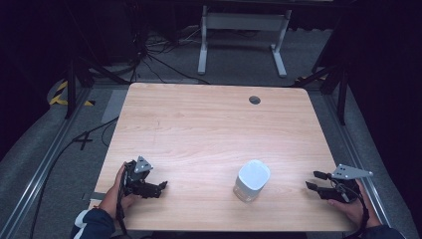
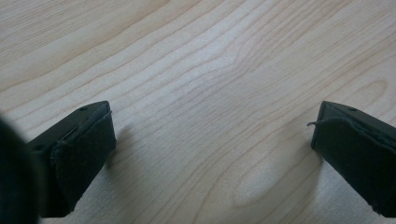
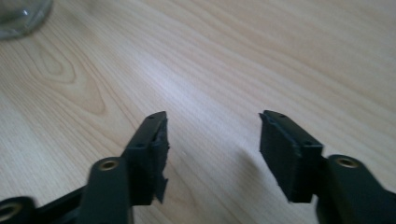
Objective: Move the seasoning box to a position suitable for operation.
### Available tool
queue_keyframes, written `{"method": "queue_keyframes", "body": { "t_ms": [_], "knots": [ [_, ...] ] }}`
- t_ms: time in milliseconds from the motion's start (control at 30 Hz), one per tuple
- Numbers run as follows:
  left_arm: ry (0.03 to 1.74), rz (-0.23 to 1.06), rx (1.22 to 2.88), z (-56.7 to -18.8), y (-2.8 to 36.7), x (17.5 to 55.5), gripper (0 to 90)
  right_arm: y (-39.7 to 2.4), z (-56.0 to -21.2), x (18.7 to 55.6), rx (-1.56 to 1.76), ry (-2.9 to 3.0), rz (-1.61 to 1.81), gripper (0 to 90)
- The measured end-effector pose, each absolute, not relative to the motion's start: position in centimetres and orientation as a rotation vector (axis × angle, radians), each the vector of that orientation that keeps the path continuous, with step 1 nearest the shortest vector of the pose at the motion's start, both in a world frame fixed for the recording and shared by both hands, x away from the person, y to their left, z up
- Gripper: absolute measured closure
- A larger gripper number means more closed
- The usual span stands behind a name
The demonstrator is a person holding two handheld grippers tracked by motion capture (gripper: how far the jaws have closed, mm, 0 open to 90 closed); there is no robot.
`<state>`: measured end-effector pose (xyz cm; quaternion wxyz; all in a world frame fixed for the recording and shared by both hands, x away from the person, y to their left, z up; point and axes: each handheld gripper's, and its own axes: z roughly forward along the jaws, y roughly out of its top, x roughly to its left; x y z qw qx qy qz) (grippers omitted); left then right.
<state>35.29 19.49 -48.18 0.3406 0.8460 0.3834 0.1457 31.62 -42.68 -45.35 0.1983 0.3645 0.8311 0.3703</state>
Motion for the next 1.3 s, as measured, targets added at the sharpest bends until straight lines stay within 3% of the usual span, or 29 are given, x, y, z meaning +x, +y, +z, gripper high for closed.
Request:
{"method": "queue_keyframes", "body": {
  "t_ms": [200,433,967,1300],
  "knots": [
    [0.957,0.362,2.217,-48.2,19.3,35.5,0.4,-42.5,-43.7,32.0,0.964,2.317,1.158,73.8],
    [0.926,0.348,2.228,-48.1,18.7,35.6,0.4,-41.3,-41.8,32.7,0.919,2.301,1.216,89.2],
    [0.904,0.338,2.229,-48.2,17.5,35.9,0.4,-34.0,-37.7,34.7,0.699,2.356,1.316,90.0],
    [0.892,0.334,2.245,-48.1,17.2,35.8,0.4,-28.8,-37.0,35.7,0.561,2.441,1.310,90.0]
  ]
}}
